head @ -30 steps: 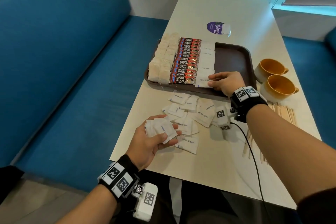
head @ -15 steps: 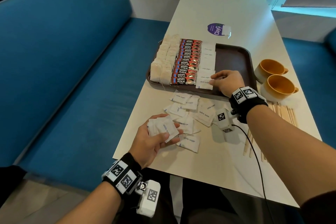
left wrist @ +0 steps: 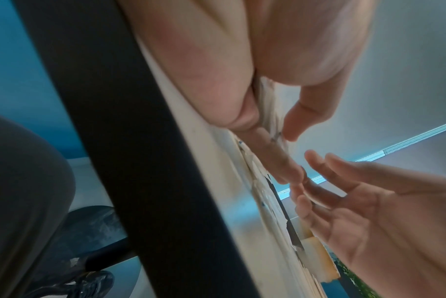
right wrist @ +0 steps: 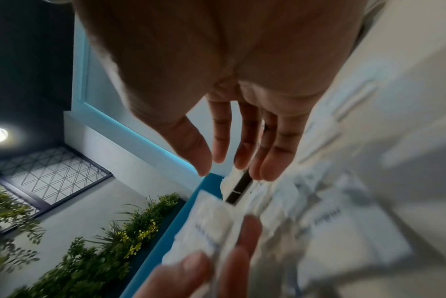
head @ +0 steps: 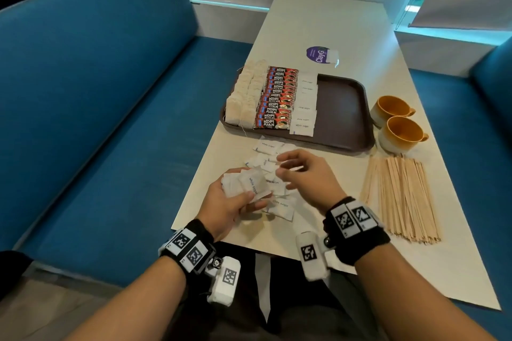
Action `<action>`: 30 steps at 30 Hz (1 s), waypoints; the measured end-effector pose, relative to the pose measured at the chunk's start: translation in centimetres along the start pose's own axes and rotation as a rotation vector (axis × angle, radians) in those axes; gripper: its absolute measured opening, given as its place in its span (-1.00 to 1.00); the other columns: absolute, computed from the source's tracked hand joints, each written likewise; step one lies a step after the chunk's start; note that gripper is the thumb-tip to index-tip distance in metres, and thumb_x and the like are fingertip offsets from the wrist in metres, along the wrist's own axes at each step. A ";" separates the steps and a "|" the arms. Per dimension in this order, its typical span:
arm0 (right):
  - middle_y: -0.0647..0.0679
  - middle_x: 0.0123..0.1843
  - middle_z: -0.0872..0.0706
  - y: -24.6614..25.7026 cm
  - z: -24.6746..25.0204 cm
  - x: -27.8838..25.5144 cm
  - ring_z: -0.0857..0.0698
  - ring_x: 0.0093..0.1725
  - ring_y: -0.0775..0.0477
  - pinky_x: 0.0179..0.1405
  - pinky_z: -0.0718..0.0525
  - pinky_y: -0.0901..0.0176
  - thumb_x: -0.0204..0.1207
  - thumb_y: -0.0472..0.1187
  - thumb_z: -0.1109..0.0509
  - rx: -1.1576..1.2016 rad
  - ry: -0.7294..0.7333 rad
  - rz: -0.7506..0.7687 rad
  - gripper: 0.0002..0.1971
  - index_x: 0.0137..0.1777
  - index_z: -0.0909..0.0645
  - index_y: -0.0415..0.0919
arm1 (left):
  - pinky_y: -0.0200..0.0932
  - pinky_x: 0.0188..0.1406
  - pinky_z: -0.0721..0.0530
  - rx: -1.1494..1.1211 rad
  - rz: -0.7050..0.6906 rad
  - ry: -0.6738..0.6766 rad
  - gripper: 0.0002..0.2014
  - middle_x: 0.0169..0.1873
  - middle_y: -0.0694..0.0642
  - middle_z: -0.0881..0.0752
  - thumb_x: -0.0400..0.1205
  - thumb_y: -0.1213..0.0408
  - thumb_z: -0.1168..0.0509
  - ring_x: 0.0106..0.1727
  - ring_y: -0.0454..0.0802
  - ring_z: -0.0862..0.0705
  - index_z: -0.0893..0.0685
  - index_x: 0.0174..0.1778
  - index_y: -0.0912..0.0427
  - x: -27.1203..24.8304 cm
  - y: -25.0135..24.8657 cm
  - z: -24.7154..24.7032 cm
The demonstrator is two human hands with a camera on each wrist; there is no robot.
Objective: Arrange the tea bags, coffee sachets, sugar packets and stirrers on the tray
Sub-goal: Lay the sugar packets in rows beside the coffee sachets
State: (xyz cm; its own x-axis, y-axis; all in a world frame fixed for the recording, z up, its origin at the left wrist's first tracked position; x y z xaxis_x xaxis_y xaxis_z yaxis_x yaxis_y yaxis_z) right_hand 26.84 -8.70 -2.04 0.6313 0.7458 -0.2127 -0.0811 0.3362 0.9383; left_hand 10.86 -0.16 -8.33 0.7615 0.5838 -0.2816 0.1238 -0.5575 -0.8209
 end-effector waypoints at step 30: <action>-0.20 -0.40 -0.64 -5.4 -1.4 -3.2 -0.56 -0.47 -0.07 -0.45 -0.53 0.11 0.48 -0.55 -0.38 0.359 -0.081 -0.233 -0.85 -0.07 -0.76 -0.43 | 0.08 -0.28 -0.87 -0.017 -0.057 -0.010 -0.63 -0.09 0.49 -0.73 0.59 0.47 -0.35 -0.20 0.36 -0.79 -0.58 0.32 0.41 0.0 -0.6 0.3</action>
State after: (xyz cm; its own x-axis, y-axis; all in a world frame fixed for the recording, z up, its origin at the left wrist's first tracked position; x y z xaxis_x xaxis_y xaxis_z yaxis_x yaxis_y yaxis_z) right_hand 24.13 -12.11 -6.76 0.6603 0.6216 -0.4214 0.3349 0.2585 0.9061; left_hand 10.59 0.36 -8.03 0.7465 0.6209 -0.2393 0.1778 -0.5326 -0.8275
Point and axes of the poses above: each hand's wrist, its own x-axis towards the middle knuckle, its own z-axis out of the back of the hand, y = z × x, the point moved 9 cm from there along x, towards the middle knuckle
